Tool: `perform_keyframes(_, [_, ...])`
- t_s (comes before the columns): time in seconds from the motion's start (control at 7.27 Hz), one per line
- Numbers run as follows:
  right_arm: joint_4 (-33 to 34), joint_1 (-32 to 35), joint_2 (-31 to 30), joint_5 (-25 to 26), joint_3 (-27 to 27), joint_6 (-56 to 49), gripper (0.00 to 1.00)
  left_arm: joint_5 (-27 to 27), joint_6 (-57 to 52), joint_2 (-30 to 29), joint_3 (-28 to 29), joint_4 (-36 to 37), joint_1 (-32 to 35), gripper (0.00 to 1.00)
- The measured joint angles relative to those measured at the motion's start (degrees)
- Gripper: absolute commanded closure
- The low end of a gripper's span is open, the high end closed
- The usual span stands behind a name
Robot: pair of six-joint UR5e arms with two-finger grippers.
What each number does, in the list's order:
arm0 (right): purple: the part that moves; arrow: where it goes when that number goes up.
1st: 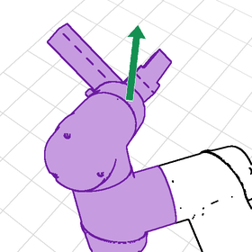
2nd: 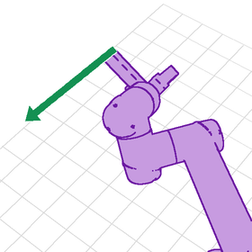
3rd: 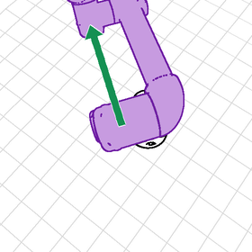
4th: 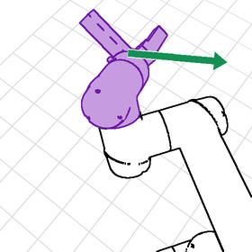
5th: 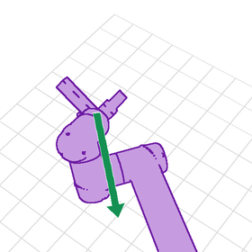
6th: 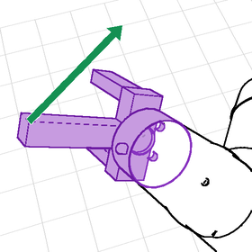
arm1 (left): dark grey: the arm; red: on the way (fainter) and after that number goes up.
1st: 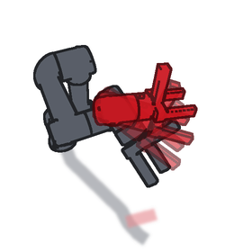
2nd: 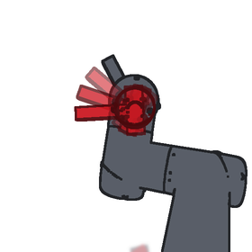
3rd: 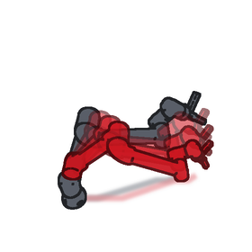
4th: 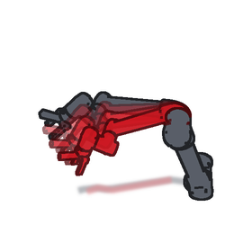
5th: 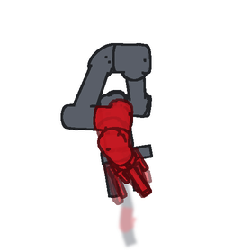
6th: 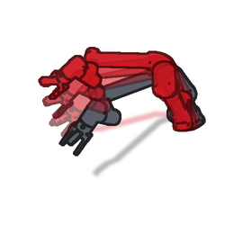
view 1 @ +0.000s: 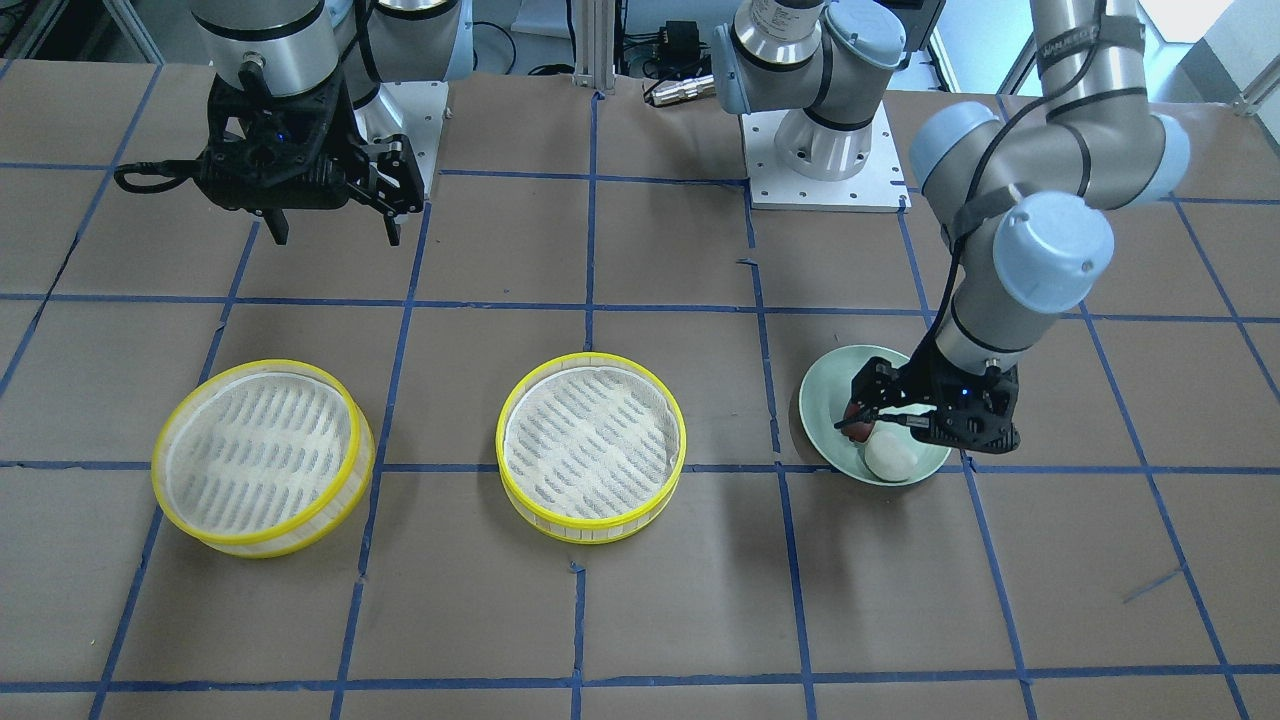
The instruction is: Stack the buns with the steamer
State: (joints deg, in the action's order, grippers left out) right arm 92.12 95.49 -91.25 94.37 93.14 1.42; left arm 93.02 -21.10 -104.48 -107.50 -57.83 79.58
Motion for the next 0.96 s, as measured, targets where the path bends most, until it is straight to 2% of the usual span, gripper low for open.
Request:
perform_keyframes(0.14, [0.73, -1.09, 1.31, 0.08, 0.85, -0.37, 0.0, 0.05, -0.05, -2.65, -0.03, 2.62, -0.02, 0.02])
perform_keyframes(0.55, [5.58, -7.07, 5.36, 0.2, 4.05, -1.09, 0.0, 0.32, -0.15, -5.98, -0.11, 5.38, -0.11, 0.15])
perform_keyframes(0.69, [6.22, -10.7, 7.31, -0.02, 4.12, -3.8, 0.0, 0.39, -0.19, -7.15, -0.14, 6.08, -0.12, 0.35])
perform_keyframes(0.83, [7.99, -15.16, 9.53, -0.25, 4.26, -10.32, 0.0, 0.47, -0.22, -8.06, -0.18, 6.85, -0.13, 0.82])
perform_keyframes(0.96, [11.75, -19.74, 12.2, -0.33, 4.64, -17.66, 0.0, 0.59, -0.24, -8.38, -0.16, 7.25, -0.13, 0.97])
